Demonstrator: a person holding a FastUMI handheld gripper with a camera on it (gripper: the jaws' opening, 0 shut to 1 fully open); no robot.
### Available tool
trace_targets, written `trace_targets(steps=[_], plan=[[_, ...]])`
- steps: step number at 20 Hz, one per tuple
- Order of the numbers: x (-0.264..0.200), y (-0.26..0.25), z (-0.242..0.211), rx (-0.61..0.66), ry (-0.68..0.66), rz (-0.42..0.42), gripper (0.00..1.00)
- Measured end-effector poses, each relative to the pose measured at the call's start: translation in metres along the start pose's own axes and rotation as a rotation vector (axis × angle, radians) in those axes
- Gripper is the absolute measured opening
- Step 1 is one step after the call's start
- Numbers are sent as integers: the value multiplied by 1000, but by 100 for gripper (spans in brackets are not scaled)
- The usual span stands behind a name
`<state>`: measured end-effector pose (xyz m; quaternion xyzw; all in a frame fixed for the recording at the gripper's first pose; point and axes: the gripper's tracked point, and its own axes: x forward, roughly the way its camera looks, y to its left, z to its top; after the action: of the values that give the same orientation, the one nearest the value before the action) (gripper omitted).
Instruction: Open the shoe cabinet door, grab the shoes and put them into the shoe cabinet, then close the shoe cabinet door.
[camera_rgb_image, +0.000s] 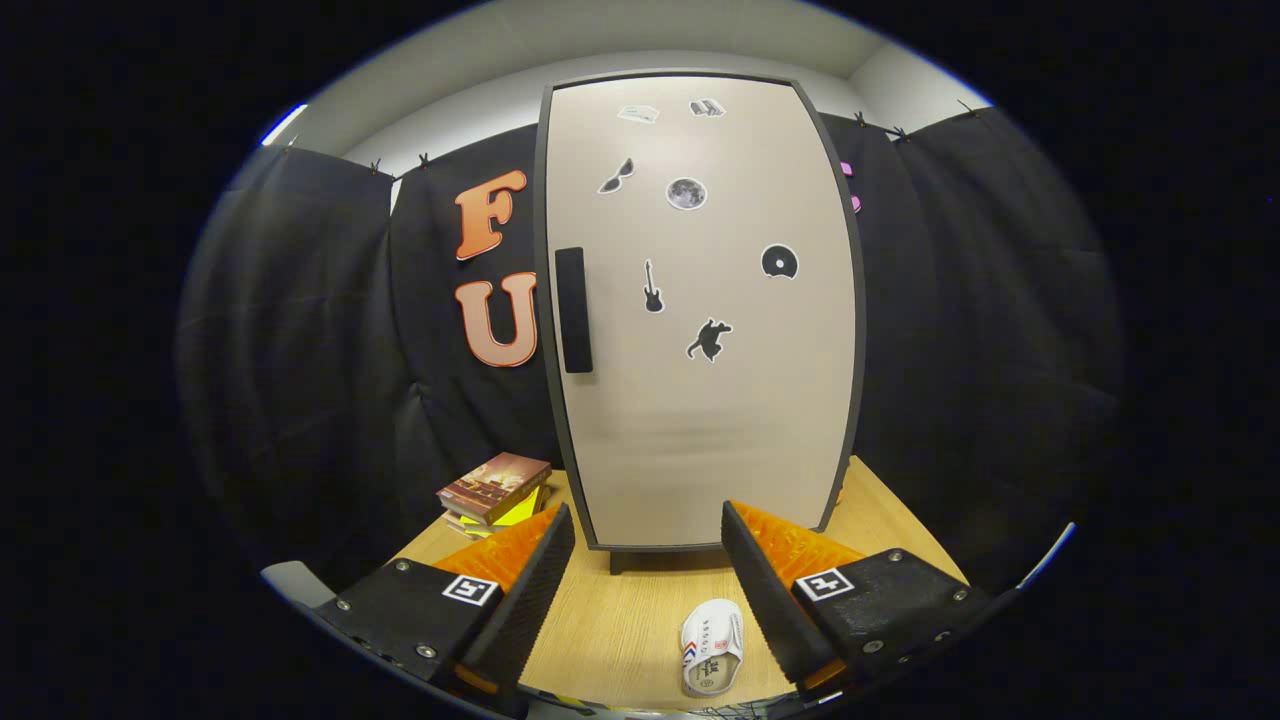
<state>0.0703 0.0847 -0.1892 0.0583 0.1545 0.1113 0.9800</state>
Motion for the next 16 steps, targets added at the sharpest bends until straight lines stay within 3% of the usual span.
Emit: trace_targets(steps=[16], plan=[[97,44,61,-16,-113,143,91]])
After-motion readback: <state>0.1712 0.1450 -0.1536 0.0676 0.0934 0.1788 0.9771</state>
